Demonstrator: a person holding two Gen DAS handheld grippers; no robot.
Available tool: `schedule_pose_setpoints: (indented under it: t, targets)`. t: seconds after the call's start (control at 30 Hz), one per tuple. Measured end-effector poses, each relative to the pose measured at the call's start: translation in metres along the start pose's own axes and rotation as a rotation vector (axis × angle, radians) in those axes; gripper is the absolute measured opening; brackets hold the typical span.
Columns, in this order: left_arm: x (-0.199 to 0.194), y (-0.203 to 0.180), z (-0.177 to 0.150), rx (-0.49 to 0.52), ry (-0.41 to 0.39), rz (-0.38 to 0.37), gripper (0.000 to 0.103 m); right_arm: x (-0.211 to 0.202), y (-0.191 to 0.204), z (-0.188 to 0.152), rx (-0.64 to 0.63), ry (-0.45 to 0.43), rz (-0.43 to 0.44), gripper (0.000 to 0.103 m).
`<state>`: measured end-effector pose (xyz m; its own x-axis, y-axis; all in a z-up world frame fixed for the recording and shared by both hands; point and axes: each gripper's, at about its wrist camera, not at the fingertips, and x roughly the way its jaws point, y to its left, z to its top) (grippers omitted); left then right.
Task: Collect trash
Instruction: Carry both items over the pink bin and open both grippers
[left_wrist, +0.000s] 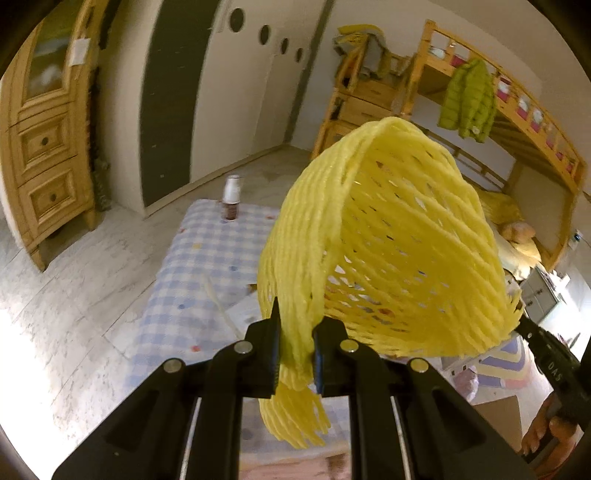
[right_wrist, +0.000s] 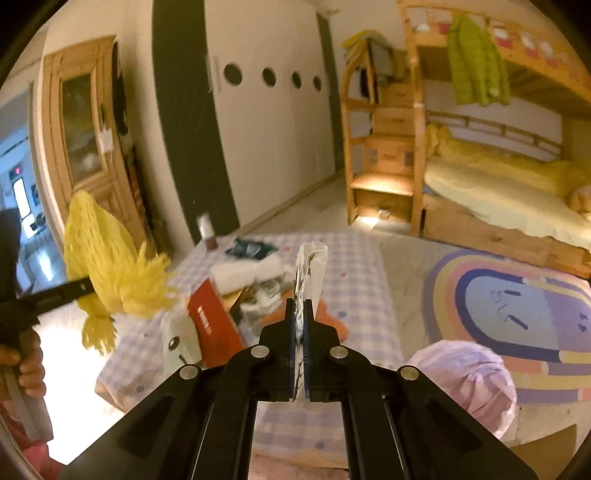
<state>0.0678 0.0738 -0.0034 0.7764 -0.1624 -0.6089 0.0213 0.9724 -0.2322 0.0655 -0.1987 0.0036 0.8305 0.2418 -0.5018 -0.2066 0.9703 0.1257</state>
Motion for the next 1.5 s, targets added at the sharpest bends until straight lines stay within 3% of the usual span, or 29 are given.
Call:
schedule_pose_setpoints:
  t: [0.2, 0.3, 0.5, 0.83, 0.9, 1.0, 1.27, 1.37, 1.5]
  targets:
    - [0.022, -0.066, -0.001, 0.117, 0.037, -0.089, 0.012, -0.016, -0.040, -0.009, 0.063, -0.008, -0.097, 0.003]
    - [0.040, -0.104, -0.005, 0.178, 0.072, -0.146, 0.012, -0.027, -0.068, -0.018, 0.098, -0.013, -0.188, 0.003]
    - [0.087, -0.183, -0.019, 0.270, 0.176, -0.269, 0.013, -0.050, -0.123, -0.038, 0.184, -0.006, -0.320, 0.003]
    - [0.167, -0.289, -0.057, 0.414, 0.312, -0.319, 0.015, -0.072, -0.196, -0.072, 0.292, 0.012, -0.472, 0.003]
    - [0.179, -0.300, -0.063, 0.434, 0.333, -0.333, 0.022, -0.070, -0.206, -0.077, 0.308, 0.021, -0.476, 0.003]
    - [0.189, -0.309, -0.067, 0.440, 0.348, -0.355, 0.066, -0.064, -0.217, -0.083, 0.330, 0.034, -0.475, 0.003]
    - [0.186, -0.300, -0.061, 0.437, 0.291, -0.354, 0.070, -0.024, -0.224, -0.090, 0.335, 0.079, -0.401, 0.003]
    - [0.185, -0.291, -0.056, 0.418, 0.280, -0.340, 0.070, -0.007, -0.222, -0.087, 0.326, 0.094, -0.388, 0.009]
    - [0.183, -0.282, -0.051, 0.415, 0.263, -0.327, 0.070, -0.005, -0.215, -0.082, 0.318, 0.084, -0.386, 0.036]
